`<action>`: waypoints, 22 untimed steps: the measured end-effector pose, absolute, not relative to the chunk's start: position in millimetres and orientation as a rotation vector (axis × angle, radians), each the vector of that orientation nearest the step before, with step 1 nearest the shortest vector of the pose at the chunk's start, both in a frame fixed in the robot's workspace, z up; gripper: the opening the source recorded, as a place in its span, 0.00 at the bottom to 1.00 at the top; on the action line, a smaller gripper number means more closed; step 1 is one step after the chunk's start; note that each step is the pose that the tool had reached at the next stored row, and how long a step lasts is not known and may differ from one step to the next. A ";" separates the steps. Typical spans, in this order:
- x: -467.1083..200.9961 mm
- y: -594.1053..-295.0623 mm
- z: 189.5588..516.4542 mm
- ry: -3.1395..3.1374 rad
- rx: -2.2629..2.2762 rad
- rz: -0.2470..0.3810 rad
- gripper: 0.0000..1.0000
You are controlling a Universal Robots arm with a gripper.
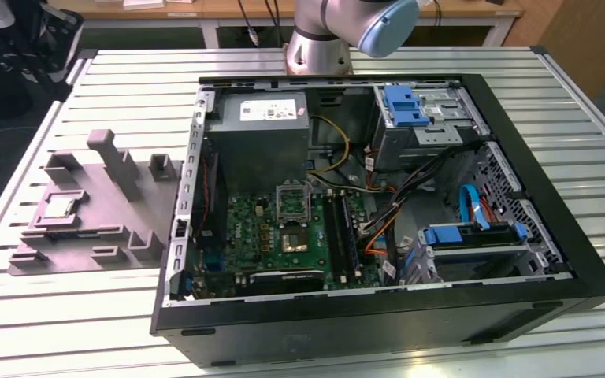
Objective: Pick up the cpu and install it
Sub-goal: 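Reach for the cpu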
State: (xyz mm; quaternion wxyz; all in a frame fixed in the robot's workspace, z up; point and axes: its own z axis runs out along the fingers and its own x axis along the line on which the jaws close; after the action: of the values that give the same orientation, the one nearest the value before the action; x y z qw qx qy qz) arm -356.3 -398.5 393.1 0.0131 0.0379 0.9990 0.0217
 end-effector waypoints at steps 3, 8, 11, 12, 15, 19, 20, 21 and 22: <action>-357.1 -398.5 393.1 3.112 0.118 0.068 0.11; -358.1 -398.5 393.1 3.112 0.118 0.068 0.11; -358.7 -398.5 393.1 3.112 0.118 0.068 0.11; -358.9 -398.5 393.1 3.112 0.118 0.068 0.11; -359.6 -398.5 393.1 3.112 0.118 0.068 0.11; -360.7 -398.5 393.1 3.113 0.118 0.068 0.11; -361.0 -398.5 393.1 3.113 0.118 0.068 0.11; -361.3 -398.5 393.1 3.113 0.118 0.068 0.11; -361.6 -398.5 393.1 3.112 0.118 0.068 0.11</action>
State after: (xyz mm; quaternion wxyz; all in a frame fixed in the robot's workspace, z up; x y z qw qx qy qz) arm -361.6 -398.5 393.1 0.0131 0.0379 0.9990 0.0217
